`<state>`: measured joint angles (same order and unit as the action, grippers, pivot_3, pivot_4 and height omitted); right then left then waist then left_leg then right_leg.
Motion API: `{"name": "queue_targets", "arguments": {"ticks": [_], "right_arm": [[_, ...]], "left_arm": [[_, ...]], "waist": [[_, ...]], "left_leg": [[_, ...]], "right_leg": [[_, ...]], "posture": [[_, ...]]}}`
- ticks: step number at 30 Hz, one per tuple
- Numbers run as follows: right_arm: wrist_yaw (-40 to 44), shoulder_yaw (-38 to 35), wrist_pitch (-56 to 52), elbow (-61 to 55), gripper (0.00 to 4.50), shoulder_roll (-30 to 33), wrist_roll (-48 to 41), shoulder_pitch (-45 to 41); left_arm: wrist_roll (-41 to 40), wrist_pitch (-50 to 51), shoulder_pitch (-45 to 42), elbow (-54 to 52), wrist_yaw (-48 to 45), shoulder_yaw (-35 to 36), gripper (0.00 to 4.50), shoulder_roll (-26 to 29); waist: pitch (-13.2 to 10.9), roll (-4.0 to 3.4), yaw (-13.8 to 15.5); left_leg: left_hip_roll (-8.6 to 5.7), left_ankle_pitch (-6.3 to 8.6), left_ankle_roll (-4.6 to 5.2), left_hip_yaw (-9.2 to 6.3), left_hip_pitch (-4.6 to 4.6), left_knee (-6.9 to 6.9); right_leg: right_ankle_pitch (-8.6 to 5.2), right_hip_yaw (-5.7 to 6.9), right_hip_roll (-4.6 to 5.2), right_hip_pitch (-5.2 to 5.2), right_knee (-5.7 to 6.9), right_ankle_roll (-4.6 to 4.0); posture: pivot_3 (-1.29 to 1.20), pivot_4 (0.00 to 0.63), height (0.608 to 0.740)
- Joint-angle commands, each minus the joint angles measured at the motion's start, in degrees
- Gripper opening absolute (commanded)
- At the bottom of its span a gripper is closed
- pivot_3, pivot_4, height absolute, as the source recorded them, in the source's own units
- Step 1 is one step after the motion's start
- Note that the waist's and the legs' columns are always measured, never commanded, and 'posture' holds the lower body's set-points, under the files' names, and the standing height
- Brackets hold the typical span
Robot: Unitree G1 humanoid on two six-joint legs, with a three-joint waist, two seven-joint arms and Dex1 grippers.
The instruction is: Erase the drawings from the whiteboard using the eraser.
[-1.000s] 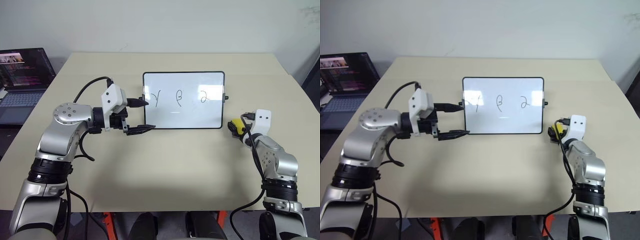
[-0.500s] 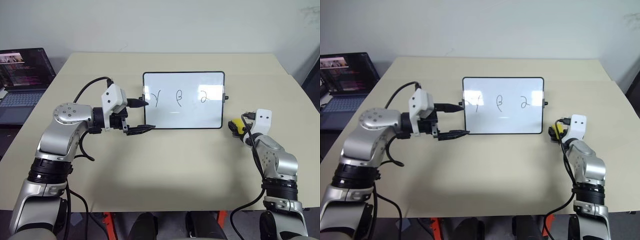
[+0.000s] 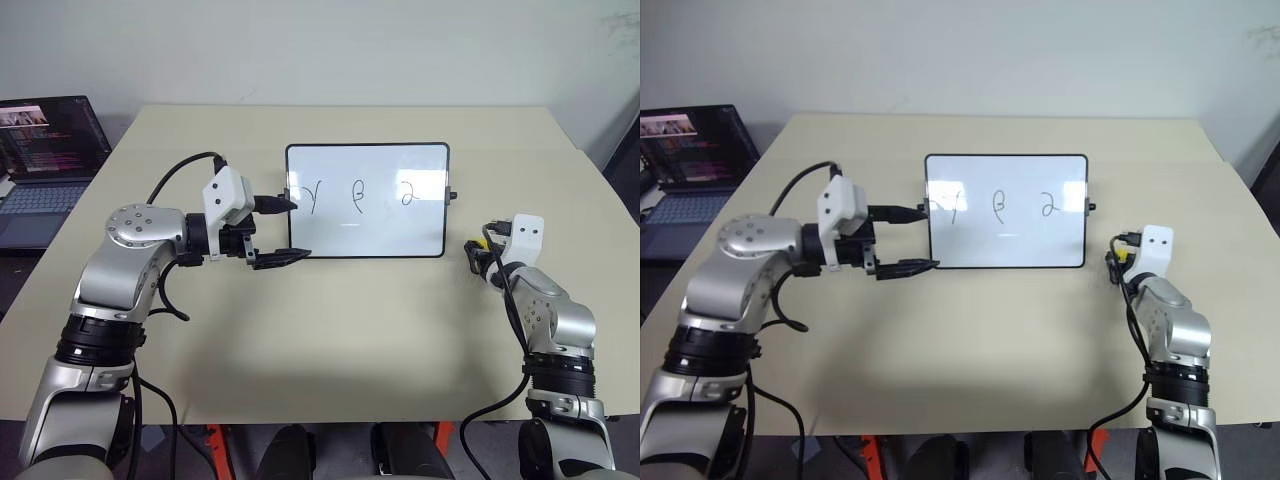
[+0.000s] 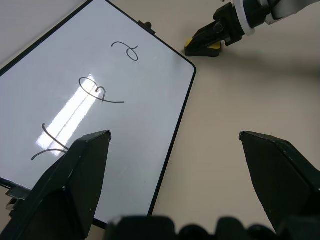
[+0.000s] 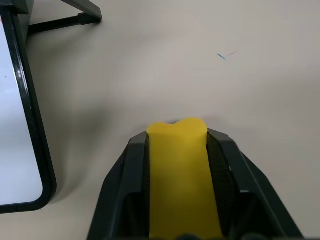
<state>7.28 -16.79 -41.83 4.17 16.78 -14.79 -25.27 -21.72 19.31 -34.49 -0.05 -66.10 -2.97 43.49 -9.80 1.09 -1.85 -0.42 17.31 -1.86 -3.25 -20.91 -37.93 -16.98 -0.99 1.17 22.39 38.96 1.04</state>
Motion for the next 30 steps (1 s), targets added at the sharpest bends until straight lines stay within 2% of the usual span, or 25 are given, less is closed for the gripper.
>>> {"name": "queue_targets", "arguments": {"ticks": [1,19,30], "right_arm": [[-0.16,-0.86,0.92,-1.12,1.19,0.60,-0.56,-0.81],[-1.10,-0.62,0.00,-3.78,1.17,0.36,-0.55,-1.04],[-0.45,4.32,2.67,-9.63,1.17,2.44,1.93,-5.99]], "left_arm": [[-0.33,-0.94,-1.66,-0.93,-0.36,1.76,4.50,0.38],[-0.22,-1.00,-1.57,-1.10,-0.39,1.88,4.50,0.27],[0.65,-3.00,-2.85,1.17,-0.02,2.10,4.50,0.07]], "waist": [[0.00,0.00,0.00],[0.00,0.00,0.00],[0.00,0.00,-0.06]], "left_leg": [[0.00,0.00,0.00,0.00,0.00,0.00],[0.00,0.00,0.00,0.00,0.00,0.00],[0.00,0.00,0.00,0.00,0.00,0.00]], "right_leg": [[0.00,0.00,0.00,0.00,0.00,0.00],[0.00,0.00,0.00,0.00,0.00,0.00],[0.00,0.00,0.00,0.02,0.01,0.00]], "posture": [[0.00,0.150,0.740],[0.00,0.150,0.740],[0.00,0.150,0.740]]}}
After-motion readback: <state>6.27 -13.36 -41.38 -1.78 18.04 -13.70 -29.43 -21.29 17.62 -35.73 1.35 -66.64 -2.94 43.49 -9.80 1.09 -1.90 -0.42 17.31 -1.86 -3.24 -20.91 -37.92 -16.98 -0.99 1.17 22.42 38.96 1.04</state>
